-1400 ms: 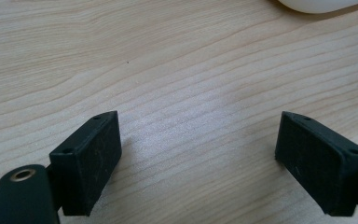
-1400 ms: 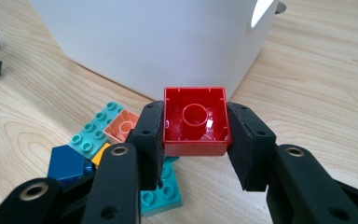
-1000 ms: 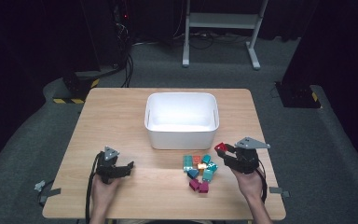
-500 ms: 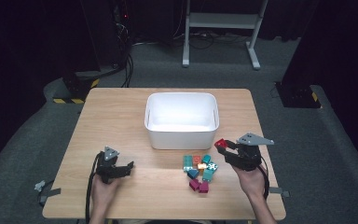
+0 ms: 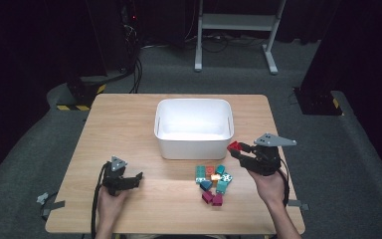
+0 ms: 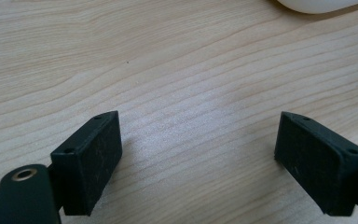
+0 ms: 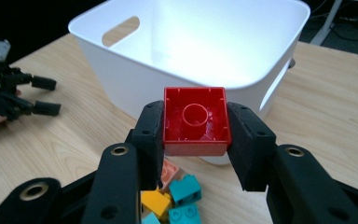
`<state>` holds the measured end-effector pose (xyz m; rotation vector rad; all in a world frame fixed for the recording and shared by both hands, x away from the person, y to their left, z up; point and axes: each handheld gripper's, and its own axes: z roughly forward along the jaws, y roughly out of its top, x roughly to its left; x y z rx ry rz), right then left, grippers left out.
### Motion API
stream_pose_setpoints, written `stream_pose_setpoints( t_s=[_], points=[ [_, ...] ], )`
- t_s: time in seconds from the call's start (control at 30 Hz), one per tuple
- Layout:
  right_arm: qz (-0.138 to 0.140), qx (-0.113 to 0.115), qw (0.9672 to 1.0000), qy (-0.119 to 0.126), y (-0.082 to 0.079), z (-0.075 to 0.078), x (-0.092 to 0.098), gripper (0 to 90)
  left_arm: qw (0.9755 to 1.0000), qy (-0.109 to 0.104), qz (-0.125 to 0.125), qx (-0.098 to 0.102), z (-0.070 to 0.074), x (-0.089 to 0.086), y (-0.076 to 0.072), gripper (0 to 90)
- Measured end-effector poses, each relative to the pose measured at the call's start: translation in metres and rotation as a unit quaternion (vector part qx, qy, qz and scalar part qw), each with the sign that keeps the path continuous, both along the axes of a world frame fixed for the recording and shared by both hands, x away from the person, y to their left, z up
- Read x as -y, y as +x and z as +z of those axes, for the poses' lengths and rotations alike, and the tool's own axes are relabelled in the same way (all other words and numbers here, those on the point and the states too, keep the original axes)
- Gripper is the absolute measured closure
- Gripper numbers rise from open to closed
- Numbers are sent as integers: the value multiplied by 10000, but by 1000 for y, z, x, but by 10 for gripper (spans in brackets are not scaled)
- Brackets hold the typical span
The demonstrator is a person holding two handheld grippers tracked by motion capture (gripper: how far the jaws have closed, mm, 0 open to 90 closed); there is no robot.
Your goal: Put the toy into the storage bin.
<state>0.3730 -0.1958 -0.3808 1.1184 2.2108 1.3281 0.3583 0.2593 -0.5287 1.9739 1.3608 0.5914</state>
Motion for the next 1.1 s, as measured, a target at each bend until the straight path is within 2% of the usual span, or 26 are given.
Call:
stream_pose_setpoints(
  t_s=[0.07, 0.43, 0.9, 1.03, 1.1],
  points=[
    [-11, 55, 10000, 28, 1, 4, 0, 591, 10000, -1, -5, 1, 0, 0, 0, 150],
    [45, 6, 10000, 52, 19, 23, -8, 590, 10000, 0, -5, 1, 0, 0, 0, 150],
    [-39, -186, 9998, -51, 44, 25, -21, 589, 10000, 0, -6, 1, 0, 0, 0, 150],
    [5, -125, 9999, -34, 49, 26, -25, 589, 10000, -1, -5, 1, 0, 0, 0, 150],
    [15, -155, 9998, -128, 55, 26, -31, 589, 10000, 1, -6, 1, 0, 0, 0, 150]
  ],
)
